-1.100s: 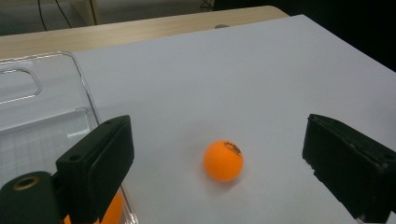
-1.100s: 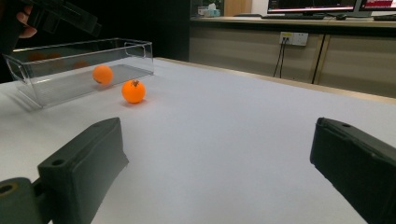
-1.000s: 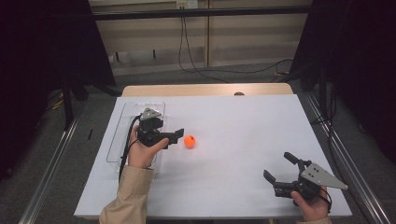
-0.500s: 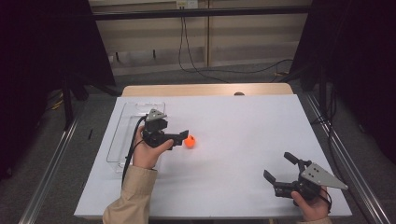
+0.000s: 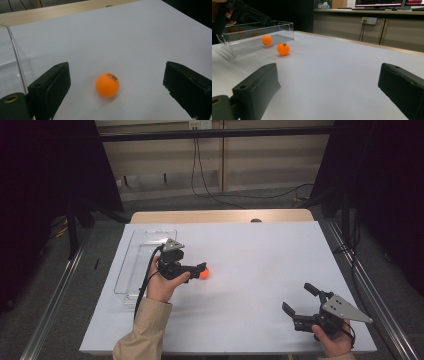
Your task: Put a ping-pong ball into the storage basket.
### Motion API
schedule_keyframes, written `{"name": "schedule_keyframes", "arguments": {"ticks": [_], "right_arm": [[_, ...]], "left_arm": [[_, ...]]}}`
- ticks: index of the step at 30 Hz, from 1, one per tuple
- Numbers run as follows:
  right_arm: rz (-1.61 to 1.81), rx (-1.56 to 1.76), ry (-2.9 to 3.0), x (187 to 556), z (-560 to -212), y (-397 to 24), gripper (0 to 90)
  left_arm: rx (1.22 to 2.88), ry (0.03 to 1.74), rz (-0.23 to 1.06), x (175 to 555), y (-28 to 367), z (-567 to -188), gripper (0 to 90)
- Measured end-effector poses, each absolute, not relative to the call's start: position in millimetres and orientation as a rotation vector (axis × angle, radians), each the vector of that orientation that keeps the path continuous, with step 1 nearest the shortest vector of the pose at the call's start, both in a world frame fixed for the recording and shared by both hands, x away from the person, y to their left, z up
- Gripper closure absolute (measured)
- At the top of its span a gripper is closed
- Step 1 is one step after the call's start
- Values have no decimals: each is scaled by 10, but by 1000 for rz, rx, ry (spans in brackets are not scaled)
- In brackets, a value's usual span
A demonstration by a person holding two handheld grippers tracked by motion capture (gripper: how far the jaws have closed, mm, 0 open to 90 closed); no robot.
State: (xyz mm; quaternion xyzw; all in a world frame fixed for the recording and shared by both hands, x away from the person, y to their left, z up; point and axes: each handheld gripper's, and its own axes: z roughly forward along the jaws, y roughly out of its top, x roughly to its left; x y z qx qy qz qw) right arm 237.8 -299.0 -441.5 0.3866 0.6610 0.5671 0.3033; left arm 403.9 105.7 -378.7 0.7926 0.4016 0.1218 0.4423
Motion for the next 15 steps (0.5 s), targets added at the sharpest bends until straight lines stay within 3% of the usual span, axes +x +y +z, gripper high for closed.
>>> {"name": "schedule_keyframes", "arguments": {"ticks": [15], "right_arm": [[1503,1023,1752,2381,-4416,-2986,25]], "left_arm": [[1999,991,298,4028,937,-3865,74]]}}
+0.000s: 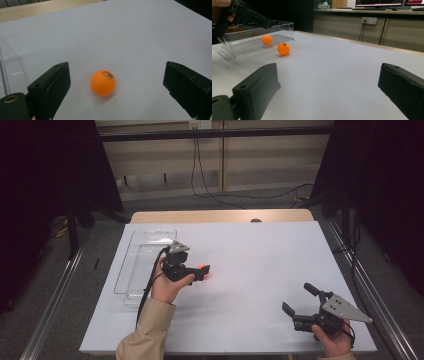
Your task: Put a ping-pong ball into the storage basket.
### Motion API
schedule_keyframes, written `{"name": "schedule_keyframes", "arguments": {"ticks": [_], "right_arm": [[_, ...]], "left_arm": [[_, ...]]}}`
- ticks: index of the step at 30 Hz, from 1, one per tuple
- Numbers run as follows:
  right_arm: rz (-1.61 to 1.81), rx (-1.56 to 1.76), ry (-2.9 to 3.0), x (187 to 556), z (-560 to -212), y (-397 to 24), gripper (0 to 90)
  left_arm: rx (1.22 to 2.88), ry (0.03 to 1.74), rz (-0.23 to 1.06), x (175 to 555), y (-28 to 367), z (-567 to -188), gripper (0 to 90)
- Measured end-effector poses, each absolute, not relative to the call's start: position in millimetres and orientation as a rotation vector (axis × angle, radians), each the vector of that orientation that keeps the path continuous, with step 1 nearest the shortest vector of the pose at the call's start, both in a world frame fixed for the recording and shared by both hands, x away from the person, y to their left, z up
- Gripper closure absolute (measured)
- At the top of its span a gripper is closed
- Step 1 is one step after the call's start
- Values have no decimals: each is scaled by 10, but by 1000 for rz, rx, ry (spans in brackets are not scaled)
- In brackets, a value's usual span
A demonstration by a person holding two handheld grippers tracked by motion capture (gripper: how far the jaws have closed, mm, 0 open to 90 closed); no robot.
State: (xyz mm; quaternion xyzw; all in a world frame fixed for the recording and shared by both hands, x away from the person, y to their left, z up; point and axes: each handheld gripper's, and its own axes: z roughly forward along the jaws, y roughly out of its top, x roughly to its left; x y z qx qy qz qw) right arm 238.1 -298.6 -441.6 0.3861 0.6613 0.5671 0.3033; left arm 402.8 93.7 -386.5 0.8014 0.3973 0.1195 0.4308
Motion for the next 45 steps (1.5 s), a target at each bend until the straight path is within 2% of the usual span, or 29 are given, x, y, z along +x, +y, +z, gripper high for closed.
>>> {"name": "schedule_keyframes", "arguments": {"ticks": [11,35,45], "right_arm": [[1502,1022,1754,2380,-4416,-2989,25],[1501,1023,1754,2381,-4418,-2989,25],[1501,1025,1754,2383,-4420,-2987,25]], "left_arm": [[2020,989,282,4020,841,-3926,73],[2007,1077,329,4040,722,-4080,84],[2053,1075,344,4047,672,-4135,101]]}}
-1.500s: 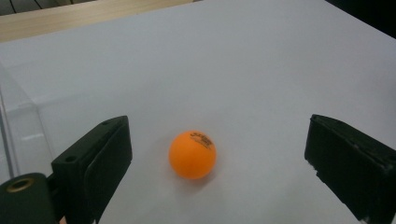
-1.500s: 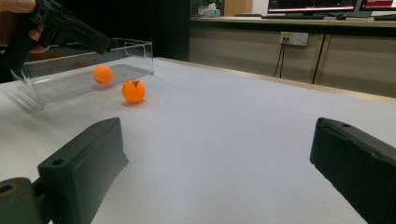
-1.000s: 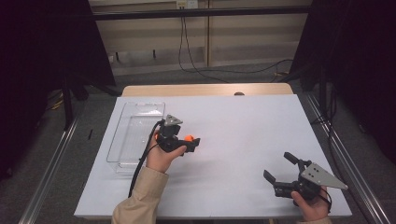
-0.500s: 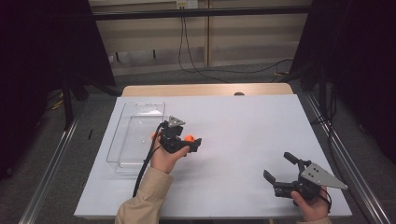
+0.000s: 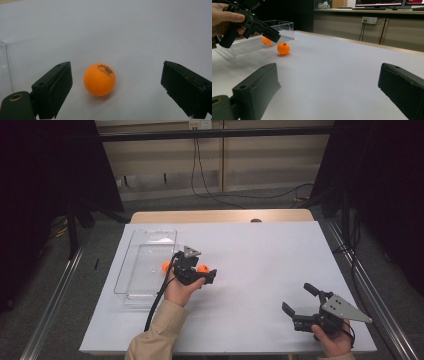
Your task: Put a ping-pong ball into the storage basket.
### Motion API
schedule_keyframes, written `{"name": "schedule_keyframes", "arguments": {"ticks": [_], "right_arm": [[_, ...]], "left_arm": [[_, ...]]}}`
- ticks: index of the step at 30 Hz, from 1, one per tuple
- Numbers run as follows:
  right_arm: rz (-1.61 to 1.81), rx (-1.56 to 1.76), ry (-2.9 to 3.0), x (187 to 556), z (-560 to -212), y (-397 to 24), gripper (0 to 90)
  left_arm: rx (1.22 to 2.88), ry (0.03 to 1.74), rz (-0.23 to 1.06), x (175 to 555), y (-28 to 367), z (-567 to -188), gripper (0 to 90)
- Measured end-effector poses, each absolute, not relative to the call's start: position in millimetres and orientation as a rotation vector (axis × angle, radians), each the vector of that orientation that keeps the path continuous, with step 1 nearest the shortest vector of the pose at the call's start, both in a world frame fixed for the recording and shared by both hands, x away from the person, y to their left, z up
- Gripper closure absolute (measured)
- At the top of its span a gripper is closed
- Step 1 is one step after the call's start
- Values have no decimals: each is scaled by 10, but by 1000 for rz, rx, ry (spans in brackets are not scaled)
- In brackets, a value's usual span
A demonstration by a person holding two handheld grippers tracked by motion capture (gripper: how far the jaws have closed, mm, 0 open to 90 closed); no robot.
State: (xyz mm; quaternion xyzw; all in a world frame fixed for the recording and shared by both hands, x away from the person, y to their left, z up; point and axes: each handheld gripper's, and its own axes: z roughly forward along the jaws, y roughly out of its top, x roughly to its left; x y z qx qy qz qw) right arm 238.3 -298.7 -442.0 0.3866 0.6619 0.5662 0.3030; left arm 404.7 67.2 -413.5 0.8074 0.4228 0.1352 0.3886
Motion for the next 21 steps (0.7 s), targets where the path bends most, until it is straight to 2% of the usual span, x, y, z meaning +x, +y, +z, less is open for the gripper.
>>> {"name": "schedule_keyframes", "arguments": {"ticks": [11,21], "right_arm": [[1502,1024,1755,2383,-4419,-2990,25],[1502,1025,1754,2382,-4419,-2990,25]], "left_arm": [[2057,1112,356,4086,675,-4175,132],[2074,1143,356,4121,675,-4225,223]]}}
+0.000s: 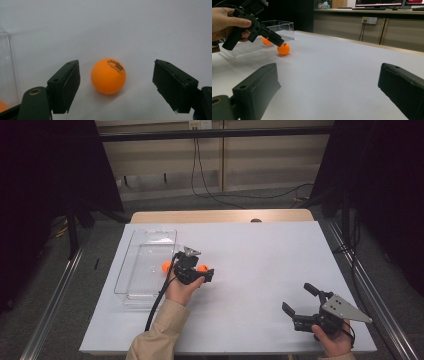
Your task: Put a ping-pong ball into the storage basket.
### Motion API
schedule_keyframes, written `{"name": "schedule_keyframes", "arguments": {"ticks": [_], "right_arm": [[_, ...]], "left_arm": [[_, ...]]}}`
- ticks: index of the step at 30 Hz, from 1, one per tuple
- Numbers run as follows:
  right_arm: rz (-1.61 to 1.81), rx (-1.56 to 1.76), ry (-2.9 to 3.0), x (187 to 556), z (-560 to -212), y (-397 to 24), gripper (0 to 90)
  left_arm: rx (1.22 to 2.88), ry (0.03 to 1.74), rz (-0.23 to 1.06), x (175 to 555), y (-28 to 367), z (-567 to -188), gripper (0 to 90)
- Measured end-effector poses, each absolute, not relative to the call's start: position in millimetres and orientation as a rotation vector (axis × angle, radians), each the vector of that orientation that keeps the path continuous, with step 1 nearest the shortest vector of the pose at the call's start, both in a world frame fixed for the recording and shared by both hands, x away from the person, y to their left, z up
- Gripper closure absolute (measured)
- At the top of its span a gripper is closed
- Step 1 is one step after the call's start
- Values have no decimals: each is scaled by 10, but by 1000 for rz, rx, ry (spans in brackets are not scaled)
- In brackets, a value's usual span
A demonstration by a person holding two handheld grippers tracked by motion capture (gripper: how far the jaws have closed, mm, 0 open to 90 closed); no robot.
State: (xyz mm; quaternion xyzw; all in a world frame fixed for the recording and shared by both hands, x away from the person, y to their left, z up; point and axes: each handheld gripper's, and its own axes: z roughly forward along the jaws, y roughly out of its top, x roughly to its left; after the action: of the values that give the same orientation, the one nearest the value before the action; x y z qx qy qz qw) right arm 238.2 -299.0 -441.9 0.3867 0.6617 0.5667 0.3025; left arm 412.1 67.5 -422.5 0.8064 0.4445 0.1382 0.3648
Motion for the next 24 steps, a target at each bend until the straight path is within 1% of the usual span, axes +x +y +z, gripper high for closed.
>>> {"name": "schedule_keyframes", "arguments": {"ticks": [2,8,16,24], "right_arm": [[1504,1026,1753,2381,-4419,-2991,26],[1505,1029,1752,2381,-4420,-2989,26],[1504,1030,1751,2377,-4419,-2995,26],[1503,1031,1750,2378,-4420,-2995,26]], "left_arm": [[2077,1140,359,4125,672,-4232,255],[2093,1146,377,4144,661,-4271,308],[2104,1134,380,4157,652,-4297,363],[2114,1144,375,4166,632,-4339,400]]}}
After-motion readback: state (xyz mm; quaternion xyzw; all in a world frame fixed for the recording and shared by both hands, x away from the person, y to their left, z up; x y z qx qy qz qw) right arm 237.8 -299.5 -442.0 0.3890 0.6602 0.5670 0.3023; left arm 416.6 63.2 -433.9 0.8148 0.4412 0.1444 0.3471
